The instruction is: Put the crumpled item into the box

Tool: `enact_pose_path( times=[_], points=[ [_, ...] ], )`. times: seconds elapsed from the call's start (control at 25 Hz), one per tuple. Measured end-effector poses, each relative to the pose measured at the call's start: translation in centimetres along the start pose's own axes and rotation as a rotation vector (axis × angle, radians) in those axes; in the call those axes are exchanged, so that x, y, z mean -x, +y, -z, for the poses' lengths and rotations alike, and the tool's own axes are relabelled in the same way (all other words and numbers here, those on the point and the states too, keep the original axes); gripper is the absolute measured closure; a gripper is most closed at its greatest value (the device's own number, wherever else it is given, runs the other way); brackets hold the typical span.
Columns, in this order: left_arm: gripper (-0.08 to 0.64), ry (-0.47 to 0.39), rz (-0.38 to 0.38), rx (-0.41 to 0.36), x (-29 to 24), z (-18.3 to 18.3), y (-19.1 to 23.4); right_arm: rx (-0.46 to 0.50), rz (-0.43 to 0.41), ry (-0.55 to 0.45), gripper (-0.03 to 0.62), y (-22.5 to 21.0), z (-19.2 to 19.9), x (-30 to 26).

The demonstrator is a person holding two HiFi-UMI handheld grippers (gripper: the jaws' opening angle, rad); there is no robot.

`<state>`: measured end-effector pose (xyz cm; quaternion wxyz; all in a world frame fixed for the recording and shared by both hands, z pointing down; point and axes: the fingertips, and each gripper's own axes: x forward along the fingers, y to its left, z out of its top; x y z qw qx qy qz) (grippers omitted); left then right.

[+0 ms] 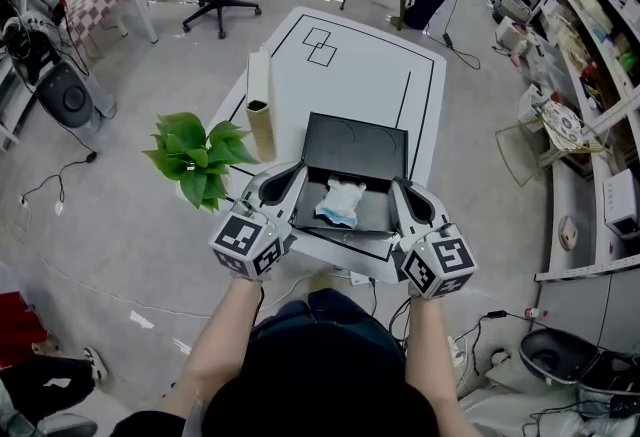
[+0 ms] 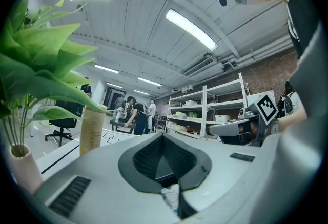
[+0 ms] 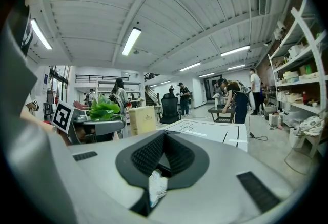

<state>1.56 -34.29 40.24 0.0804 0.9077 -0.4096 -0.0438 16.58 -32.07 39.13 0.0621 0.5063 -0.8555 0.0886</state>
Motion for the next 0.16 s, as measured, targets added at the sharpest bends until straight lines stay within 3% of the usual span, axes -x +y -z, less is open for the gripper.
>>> enact_pose_path(
  times=[0.16],
  points=[
    [0.558, 0.004, -0.003, 0.002, -0.31, 0.35, 0.29, -0.001, -0.003, 0.003, 0.589, -0.24, 0.22, -0.41]
  ],
)
